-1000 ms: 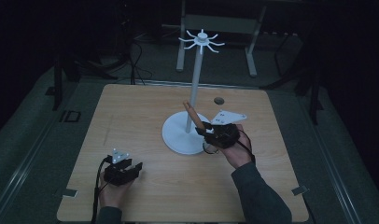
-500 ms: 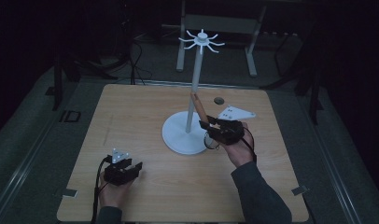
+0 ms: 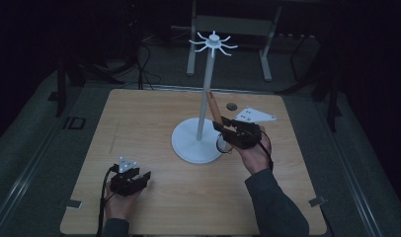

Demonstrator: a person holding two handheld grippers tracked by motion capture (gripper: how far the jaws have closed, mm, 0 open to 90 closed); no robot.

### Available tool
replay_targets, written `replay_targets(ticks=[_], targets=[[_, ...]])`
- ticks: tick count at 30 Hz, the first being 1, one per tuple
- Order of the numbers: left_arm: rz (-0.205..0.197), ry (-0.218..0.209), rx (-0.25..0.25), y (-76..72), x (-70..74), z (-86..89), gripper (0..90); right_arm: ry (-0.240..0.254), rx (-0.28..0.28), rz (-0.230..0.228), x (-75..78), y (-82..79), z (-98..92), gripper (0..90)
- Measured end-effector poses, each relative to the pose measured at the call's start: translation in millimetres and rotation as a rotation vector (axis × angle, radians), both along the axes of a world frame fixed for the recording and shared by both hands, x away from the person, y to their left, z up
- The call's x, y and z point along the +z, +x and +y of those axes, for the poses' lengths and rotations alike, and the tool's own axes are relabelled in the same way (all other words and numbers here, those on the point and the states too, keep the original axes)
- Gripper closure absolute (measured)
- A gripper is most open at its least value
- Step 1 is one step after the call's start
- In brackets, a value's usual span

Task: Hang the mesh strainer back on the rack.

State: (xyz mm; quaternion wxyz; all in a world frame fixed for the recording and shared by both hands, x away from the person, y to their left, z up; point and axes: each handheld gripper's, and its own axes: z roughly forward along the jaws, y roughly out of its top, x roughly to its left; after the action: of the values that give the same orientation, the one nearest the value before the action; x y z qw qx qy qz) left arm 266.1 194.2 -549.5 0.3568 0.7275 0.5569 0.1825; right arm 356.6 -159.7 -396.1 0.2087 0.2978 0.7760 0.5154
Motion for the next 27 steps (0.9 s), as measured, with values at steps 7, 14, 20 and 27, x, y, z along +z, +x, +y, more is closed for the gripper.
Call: replay_targets(ticks=[7, 14, 20, 27], targets=[[0.001, 0.001, -0.001, 0.1, -0.1, -0.2, 51.2, 0.027, -0.016, -0.006, 6.8, 1.2, -5.3, 68.8], [0.001, 0.002, 0.000, 0.1, -0.1, -0.2, 51.1, 0.051, -0.021, -0.016, 13.7, 1.9, -8.2, 68.8], [0.001, 0.000, 0.000, 0.1, -0.1, -0.2, 51.1, 0.073, -0.026, -0.015, 17.3, 3.2, -10.2, 68.9], [0.001, 0.002, 0.000, 0.3, -0.3, -0.5, 51.2, 0.099, -0.030, -0.015, 22.1, 4.4, -13.4, 68.9]])
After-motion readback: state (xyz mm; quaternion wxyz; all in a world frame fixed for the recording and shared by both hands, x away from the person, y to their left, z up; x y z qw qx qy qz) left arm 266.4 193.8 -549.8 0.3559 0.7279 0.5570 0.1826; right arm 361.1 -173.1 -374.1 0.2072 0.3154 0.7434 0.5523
